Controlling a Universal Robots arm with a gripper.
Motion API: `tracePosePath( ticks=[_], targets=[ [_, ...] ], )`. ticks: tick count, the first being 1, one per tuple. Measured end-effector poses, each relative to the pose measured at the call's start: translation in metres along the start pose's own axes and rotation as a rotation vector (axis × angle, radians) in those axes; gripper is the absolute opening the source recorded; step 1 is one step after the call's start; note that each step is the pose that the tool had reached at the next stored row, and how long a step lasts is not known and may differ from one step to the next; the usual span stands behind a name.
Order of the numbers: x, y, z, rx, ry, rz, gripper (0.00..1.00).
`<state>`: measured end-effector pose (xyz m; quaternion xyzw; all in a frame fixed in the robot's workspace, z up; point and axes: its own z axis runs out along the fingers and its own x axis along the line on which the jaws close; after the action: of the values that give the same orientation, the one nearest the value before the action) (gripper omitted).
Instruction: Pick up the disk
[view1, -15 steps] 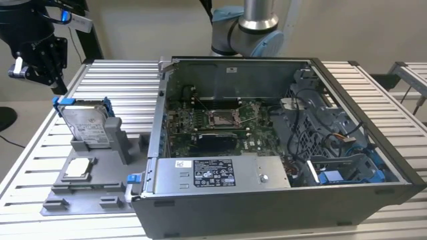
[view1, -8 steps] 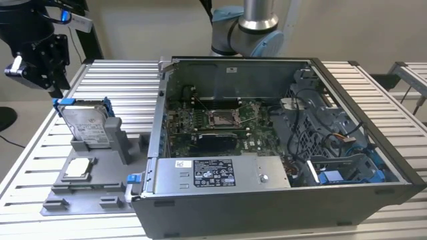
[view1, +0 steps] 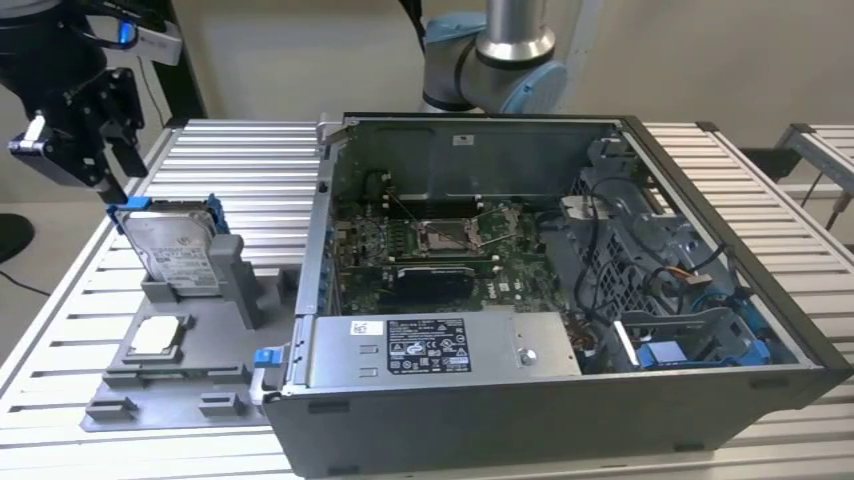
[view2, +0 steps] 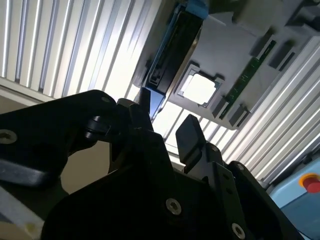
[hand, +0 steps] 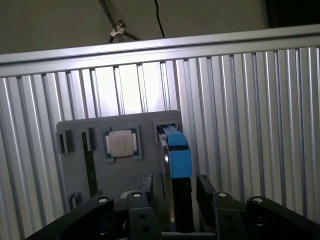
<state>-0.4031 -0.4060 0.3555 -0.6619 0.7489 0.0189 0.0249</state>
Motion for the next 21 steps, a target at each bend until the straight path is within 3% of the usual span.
tracePosePath(
  ticks=[5,11,12,16,17,18,19,21],
  targets=[
    [0.0004,0.0013,0.0035,-0.0004,0.0005,-0.001,0.00],
    [0.0006,0.0014,0.0065,-0.0096,0.0015,-0.002,0.00],
    [0.0006,0.0015,0.0070,-0.0098,0.0010,-0.004,1.00],
    [0.0009,0.0017,0.0115,-0.0101,-0.0007,-0.006,1.00],
    [0.0012,0.0044,0.0125,-0.0086,-0.0009,-0.007,1.00],
    [0.0015,0.0081,0.0137,-0.0016,-0.0019,-0.007,1.00],
    [0.0014,0.0081,0.0153,0.0007,-0.0023,-0.008,1.00],
    [0.0015,0.0080,0.0183,0.0006,-0.0027,-0.010,1.00]
  ],
)
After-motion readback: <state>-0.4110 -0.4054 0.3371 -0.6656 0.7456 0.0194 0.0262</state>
